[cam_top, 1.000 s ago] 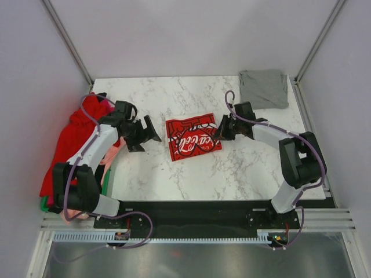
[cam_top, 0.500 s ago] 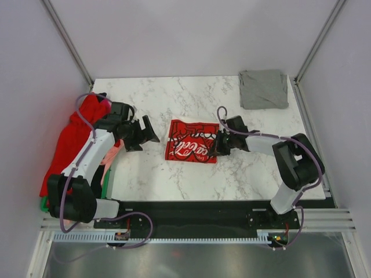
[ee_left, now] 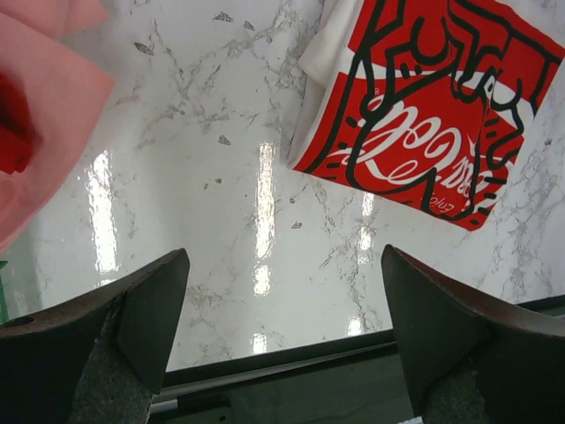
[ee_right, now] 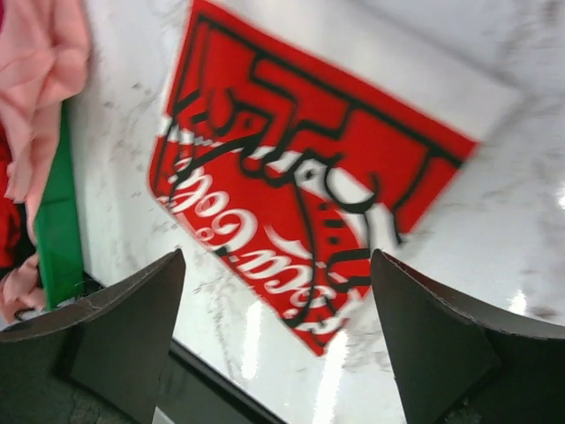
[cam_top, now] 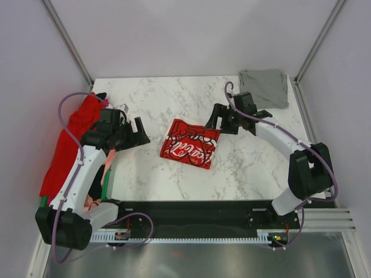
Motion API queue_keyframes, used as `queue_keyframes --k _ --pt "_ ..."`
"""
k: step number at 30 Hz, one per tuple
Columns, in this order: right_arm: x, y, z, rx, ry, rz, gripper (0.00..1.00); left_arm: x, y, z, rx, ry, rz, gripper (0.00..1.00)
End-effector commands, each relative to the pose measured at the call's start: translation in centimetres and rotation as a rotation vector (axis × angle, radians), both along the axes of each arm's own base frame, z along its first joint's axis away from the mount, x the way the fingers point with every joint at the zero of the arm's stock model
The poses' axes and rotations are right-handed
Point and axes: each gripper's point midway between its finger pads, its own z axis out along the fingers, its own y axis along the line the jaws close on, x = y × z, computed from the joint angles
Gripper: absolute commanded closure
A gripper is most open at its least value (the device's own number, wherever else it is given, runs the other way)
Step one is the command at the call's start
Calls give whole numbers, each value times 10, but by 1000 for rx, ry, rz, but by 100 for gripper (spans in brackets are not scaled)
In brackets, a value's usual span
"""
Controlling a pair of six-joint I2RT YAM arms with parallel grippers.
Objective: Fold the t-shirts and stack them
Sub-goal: Neatly place the folded tshirt to the corner
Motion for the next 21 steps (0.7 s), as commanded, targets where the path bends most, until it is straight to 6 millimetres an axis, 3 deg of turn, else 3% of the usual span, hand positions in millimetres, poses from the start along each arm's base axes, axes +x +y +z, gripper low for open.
queue_keyframes --k 1,9,13,21 --pt "4 -37 -33 -88 61 -21 7 -4 18 7 84 -73 28 3" --pt "33 -51 -69 -90 101 -51 7 -18 32 -2 112 -80 108 4" --pt "34 -48 -94 -91 140 -57 7 -17 37 2 115 -125 153 4" --pt "35 -31 -139 -2 211 -52 23 -20 47 6 139 -178 195 4"
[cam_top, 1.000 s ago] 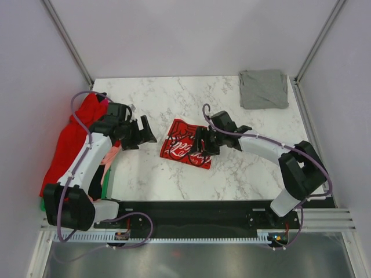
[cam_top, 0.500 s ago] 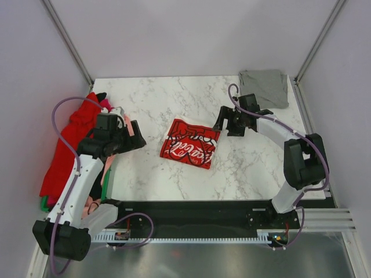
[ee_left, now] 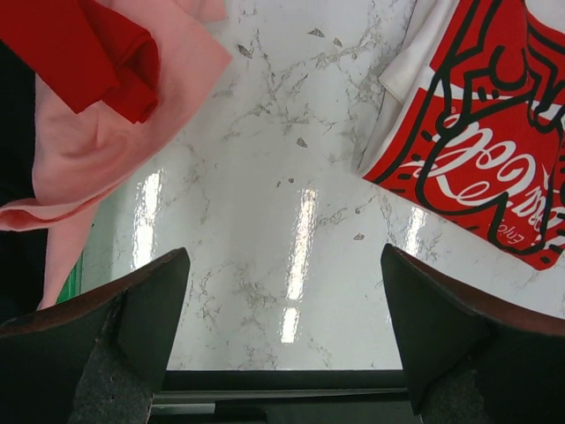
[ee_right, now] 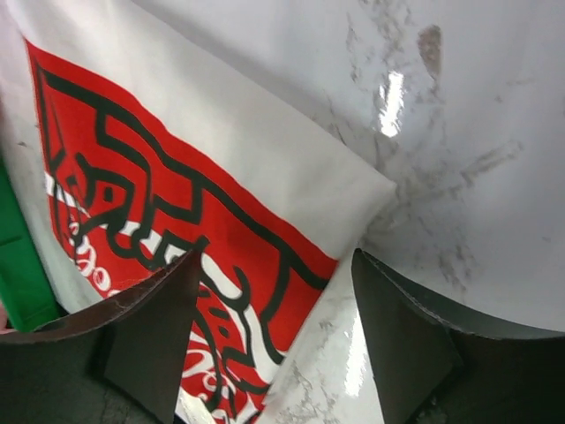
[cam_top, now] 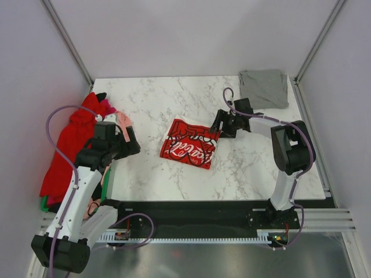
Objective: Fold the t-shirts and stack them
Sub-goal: Neatly place the folded tshirt to the corner
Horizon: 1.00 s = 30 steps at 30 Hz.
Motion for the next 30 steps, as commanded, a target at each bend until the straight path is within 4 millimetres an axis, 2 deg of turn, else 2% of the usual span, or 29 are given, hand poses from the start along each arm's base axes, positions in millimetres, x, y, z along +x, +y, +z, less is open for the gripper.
queue_keyframes --k 1,4,5,7,8,10,13,14,15,16,17,18,20,21,22,23,24,26,29,30 --pt "-7 7 -33 35 60 1 25 8 6 11 1 -73 49 4" --pt "-10 13 -40 48 69 15 36 7 6 10 0 -76 49 4" --pt "-11 14 -43 52 74 16 49 8 6 11 -1 -80 50 4" --pt "-10 16 -41 70 72 28 64 7 6 10 -2 -79 49 4" --pt "-7 17 -37 83 58 29 82 7 6 11 -3 -80 49 4" --pt "-3 19 -30 105 37 38 100 7 5 11 -5 -83 47 4" --pt "9 18 -10 111 -12 51 100 7 6 13 -5 -94 49 4" --pt "12 8 -2 73 -16 33 100 7 6 12 -5 -92 49 4" --pt "25 4 13 35 -80 53 100 7 6 13 -5 -97 49 5" --pt "21 -2 17 -9 -59 57 100 7 6 13 -7 -101 48 5" --pt "29 -12 30 -57 -96 49 100 7 6 14 -6 -104 48 5" --pt "48 -22 49 -132 -175 46 100 7 6 14 -6 -107 48 5" --pt "56 -41 61 -226 -186 34 100 7 6 14 -6 -107 48 5" --pt "68 -54 75 -294 -222 25 100 8 5 13 -9 -107 47 5" --pt "78 -58 86 -319 -262 15 100 8 5 13 -9 -107 45 5" --pt "80 -69 88 -352 -251 1 100 8 5 14 -11 -108 44 5" --pt "91 -76 106 -379 -297 -13 100 8 4 13 -10 -107 42 5" --pt "104 -101 118 -479 -330 -63 100 8 4 13 -10 -108 37 5" --pt "129 -127 157 -585 -435 -127 100 9 2 11 -13 -100 31 5" --pt "134 -134 164 -615 -451 -141 100 9 2 11 -14 -96 29 5"
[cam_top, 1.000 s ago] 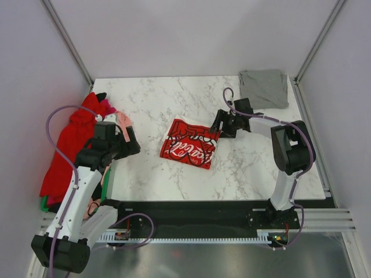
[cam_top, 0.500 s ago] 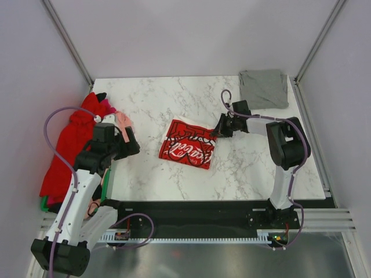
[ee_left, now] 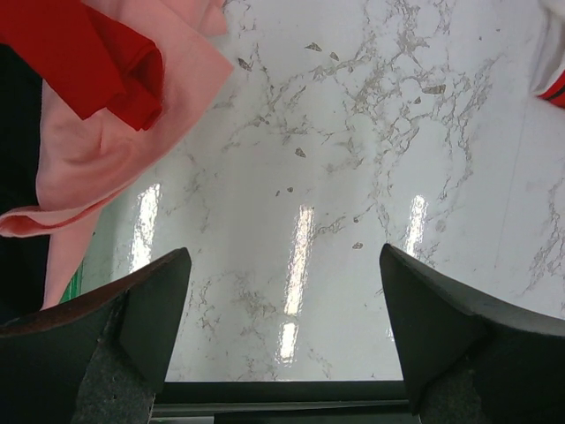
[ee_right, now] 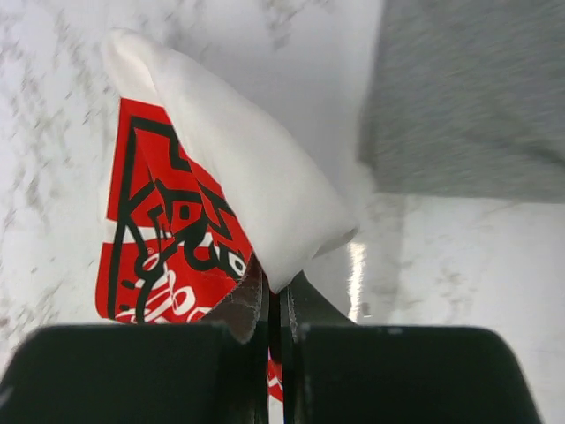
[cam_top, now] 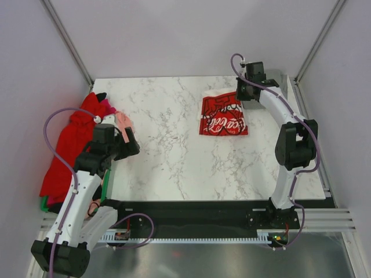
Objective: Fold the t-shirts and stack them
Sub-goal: Neatly place the folded tshirt to the corner
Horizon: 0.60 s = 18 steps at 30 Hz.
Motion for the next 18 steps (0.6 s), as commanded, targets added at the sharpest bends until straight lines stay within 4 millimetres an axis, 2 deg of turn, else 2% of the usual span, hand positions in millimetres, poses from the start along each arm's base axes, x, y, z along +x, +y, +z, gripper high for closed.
queue_keyframes --k 1,2,3,4,5,11,18 --pt "20 -52 59 -222 -146 -104 100 9 -1 5 -17 -36 14 6" --pt "26 -60 61 -258 -156 -100 100 9 -1 5 -18 -36 13 6" --pt "34 -66 76 -276 -192 -113 100 9 -1 5 -17 -33 13 6" --pt "38 -71 82 -302 -209 -111 100 9 -2 4 -19 -31 11 6" --pt "45 -84 91 -341 -231 -127 100 9 -2 4 -21 -34 9 6" --pt "71 -115 121 -367 -315 -165 100 10 -5 0 -26 -19 -4 7" --pt "96 -132 124 -411 -349 -168 100 11 -6 -1 -29 -14 -9 7"
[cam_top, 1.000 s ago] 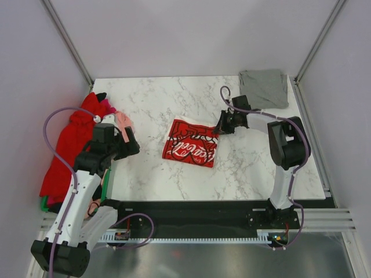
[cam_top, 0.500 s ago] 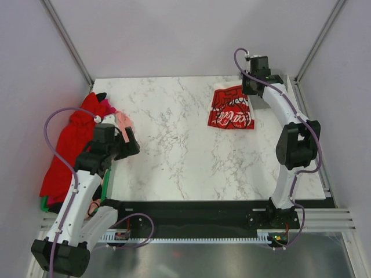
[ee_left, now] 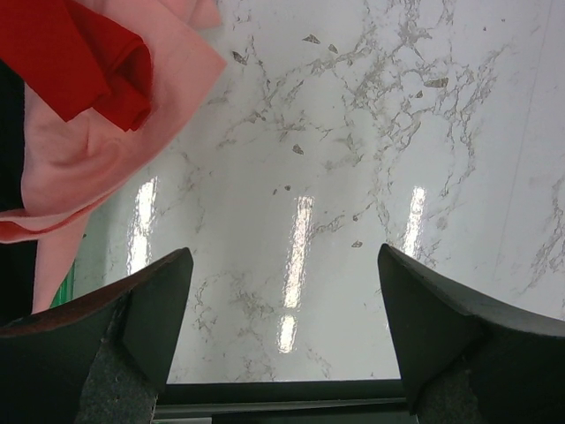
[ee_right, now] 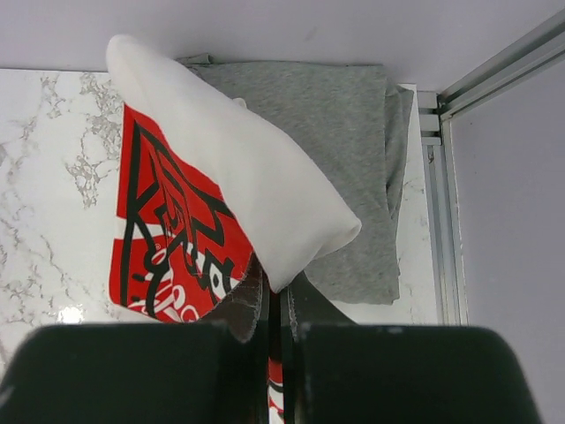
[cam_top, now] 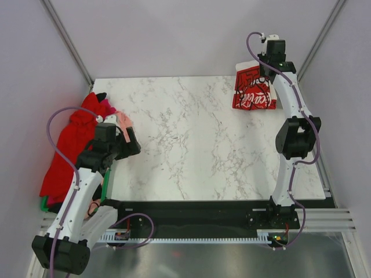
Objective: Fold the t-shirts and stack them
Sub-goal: Neatly place the folded tshirt to the corner
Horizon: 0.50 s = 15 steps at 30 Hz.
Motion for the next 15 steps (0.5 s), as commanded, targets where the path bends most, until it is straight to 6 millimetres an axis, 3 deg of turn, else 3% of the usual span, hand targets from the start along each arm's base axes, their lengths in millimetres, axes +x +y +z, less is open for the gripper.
queue_keyframes --k 1,10,11,15 --pt "18 -7 31 -53 -97 1 100 7 -3 5 -23 -35 3 7" --pt "38 -30 25 -90 -138 -36 100 8 -4 0 -24 -13 -4 8" --pt "40 -52 26 -89 -149 -66 100 8 -4 0 -24 -16 -4 8" --pt "55 -73 12 -113 -153 -89 100 9 -5 -3 -22 -4 -4 8"
